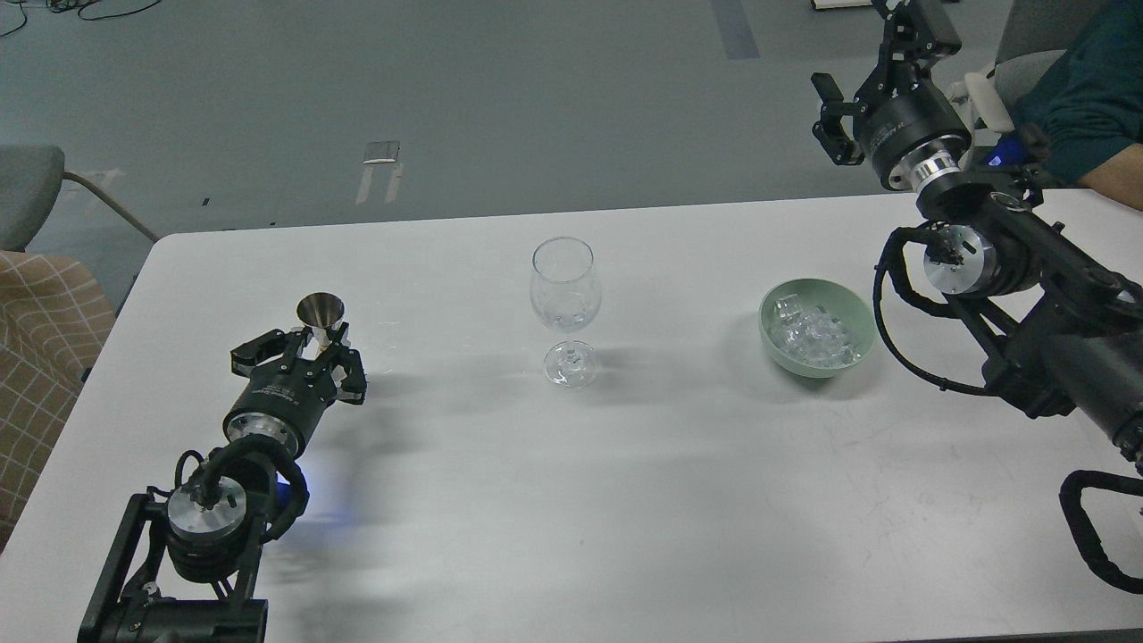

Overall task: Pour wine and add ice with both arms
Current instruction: 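Lower the jigger onto the table and open the left gripper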

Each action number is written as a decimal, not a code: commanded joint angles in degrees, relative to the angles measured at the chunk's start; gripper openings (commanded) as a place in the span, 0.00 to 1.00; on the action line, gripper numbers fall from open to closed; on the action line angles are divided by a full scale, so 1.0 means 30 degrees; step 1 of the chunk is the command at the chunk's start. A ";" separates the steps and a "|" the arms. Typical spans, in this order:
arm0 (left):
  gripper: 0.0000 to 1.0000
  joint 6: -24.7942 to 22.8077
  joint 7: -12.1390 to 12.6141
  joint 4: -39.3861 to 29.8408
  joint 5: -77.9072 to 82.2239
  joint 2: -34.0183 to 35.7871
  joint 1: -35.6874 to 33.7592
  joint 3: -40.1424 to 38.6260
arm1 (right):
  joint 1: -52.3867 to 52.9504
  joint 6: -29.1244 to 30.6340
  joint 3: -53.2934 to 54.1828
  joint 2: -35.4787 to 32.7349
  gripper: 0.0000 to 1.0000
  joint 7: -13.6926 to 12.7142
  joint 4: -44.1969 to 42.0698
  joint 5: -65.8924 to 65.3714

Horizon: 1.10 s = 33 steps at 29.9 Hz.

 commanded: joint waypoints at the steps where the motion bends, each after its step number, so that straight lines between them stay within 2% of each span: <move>1: 0.33 0.0002 0.0000 0.0126 0.0034 0.0000 -0.0012 -0.0001 | 0.0001 0.0000 0.0001 0.0001 1.00 0.0000 -0.0002 0.0000; 12: 0.36 -0.0115 -0.0029 0.0390 0.0152 0.0000 -0.0012 0.0029 | 0.0001 0.0000 0.0001 -0.0058 1.00 0.0000 -0.0002 0.0000; 17: 0.41 -0.0115 -0.0029 0.0420 0.0181 0.0000 -0.0012 0.0029 | 0.0001 0.0000 0.0001 -0.0057 1.00 0.0000 -0.0031 0.0000; 26: 0.44 -0.0115 -0.0029 0.0654 0.0210 0.0000 -0.0041 0.0029 | 0.0001 -0.0029 0.0001 -0.0028 1.00 0.0000 -0.0031 -0.0001; 33: 0.56 -0.0115 -0.0116 0.0654 0.0210 0.0000 -0.0041 0.0029 | -0.0028 -0.0234 0.0001 -0.0028 1.00 0.0000 -0.0002 0.0000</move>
